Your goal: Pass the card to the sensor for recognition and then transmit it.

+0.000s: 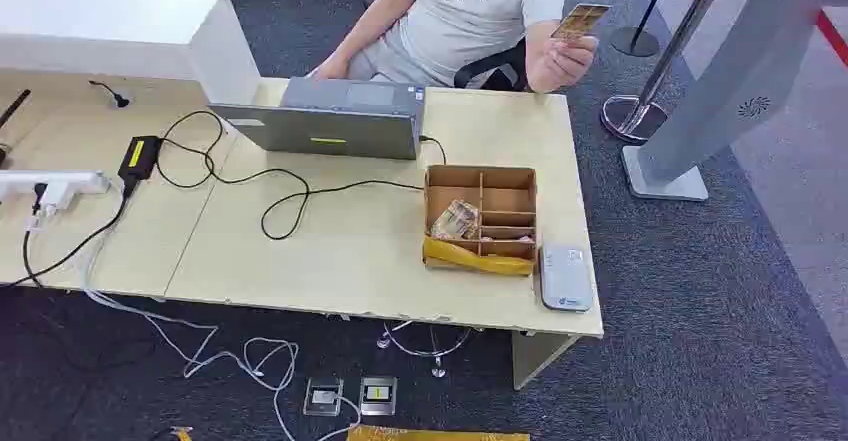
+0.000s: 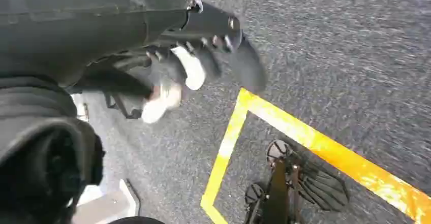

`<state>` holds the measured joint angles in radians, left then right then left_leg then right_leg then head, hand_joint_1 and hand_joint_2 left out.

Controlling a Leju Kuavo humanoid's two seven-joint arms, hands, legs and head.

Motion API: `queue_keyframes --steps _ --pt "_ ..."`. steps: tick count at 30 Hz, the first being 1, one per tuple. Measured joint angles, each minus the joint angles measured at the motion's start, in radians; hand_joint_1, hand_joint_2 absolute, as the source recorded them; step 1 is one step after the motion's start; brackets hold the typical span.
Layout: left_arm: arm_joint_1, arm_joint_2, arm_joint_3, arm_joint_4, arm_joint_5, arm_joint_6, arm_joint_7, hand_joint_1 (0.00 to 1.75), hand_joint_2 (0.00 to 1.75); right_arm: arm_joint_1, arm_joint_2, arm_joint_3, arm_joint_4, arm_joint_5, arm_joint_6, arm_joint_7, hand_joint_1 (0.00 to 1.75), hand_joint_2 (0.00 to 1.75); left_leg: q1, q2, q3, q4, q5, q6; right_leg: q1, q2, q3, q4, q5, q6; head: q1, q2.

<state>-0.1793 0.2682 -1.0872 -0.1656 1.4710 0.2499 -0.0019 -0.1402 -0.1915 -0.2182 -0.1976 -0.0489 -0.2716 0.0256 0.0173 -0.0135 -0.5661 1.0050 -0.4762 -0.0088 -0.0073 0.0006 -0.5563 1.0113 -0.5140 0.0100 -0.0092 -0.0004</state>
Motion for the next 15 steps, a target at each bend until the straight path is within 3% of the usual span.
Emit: queue_keyframes --steps 3,7,10,13,15 --pt "0.0 0.0 0.0 0.0 -0.001 -0.002 0.003 0.0 0.0 0.0 0.0 -0.011 0.0 -0.032 -0.003 -0.035 0.0 0.0 0.0 0.0 0.0 0.0 0.0 0.0 0.0 0.0 0.0 0.0 0.0 0.0 0.0 0.0" --pt "0.0 0.0 0.0 0.0 0.002 -0.012 0.0 0.0 0.0 -0.002 -0.015 -0.032 0.0 -0.063 -0.029 -0.137 0.0 0.0 0.0 0.0 0.0 0.0 0.0 0.0 0.0 0.0 0.0 0.0 0.0 0.0 0.0 0.0" --pt "0.0 0.001 0.0 0.0 0.0 -0.022 -0.007 0.0 0.0 -0.006 -0.041 -0.055 -0.002 -0.091 -0.022 -0.251 0.0 0.0 -0.001 0.0 0.0 0.0 0.0 0.0 -0.001 0.0 0.0 0.0 0.0 0.0 0.0 0.0" --pt "0.0 0.008 0.0 0.0 -0.023 -0.051 -0.016 0.0 0.0 -0.012 -0.109 -0.086 -0.019 -0.141 0.014 -0.376 0.0 0.0 -0.004 -0.001 -0.001 0.0 0.0 0.001 -0.004 -0.001 0.001 0.0 0.0 0.001 0.0 0.0" --pt "0.003 0.017 -0.002 0.0 -0.033 -0.068 -0.022 0.0 0.0 -0.042 -0.184 -0.108 -0.042 -0.141 0.035 -0.353 0.0 0.0 -0.005 0.0 -0.003 0.0 0.001 0.001 -0.005 0.0 0.0 0.0 0.002 0.003 0.002 0.0"
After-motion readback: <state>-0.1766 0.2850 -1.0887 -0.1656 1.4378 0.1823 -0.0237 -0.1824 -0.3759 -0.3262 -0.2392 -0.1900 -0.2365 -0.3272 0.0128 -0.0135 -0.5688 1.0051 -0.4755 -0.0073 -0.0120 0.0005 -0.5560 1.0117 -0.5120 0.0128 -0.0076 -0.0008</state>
